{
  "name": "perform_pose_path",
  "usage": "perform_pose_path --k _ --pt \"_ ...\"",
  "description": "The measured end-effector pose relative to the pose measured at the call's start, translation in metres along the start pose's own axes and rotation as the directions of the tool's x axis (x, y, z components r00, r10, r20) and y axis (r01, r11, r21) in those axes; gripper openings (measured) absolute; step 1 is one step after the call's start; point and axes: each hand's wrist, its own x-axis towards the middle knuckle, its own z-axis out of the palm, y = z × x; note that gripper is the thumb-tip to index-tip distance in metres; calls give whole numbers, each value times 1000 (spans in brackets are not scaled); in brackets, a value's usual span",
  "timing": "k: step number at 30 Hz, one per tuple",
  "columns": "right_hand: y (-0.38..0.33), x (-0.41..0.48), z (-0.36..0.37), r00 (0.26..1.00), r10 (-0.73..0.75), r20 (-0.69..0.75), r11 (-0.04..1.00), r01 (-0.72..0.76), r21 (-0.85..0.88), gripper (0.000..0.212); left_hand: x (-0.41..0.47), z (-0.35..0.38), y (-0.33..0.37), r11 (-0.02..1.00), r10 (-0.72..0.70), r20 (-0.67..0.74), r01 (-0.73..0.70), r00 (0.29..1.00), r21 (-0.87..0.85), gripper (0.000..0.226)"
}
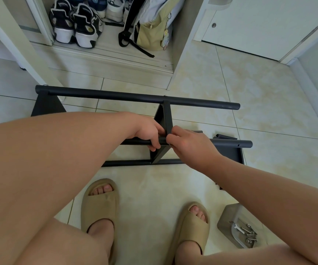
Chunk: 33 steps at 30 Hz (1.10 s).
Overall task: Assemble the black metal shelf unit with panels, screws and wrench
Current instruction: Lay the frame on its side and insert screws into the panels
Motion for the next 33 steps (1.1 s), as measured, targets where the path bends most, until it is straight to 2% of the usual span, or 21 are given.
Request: perform_pose_path --k 7,13,17,24,33 --pt "-2 1 4 998 36 -56 995 -41 -93 32 -1 -1 2 999 -7 8 8 1000 -49 46" --pt "-2 -2 5 996 -3 -85 999 -1 -44 24 -8 0 5 999 -16 8 16 1000 -32 52" --pt "1 -4 5 999 -41 -29 999 41 -18 33 -11 1 7 998 -17 13 18 1000 -59 54" --pt "2 -3 11 999 -32 -40 998 30 -48 35 -11 -1 7 998 -7 32 9 999 -55 48" --pt "-2 1 15 996 -1 -87 1000 -1 -29 34 -11 0 7 1000 -26 26 27 999 -16 54"
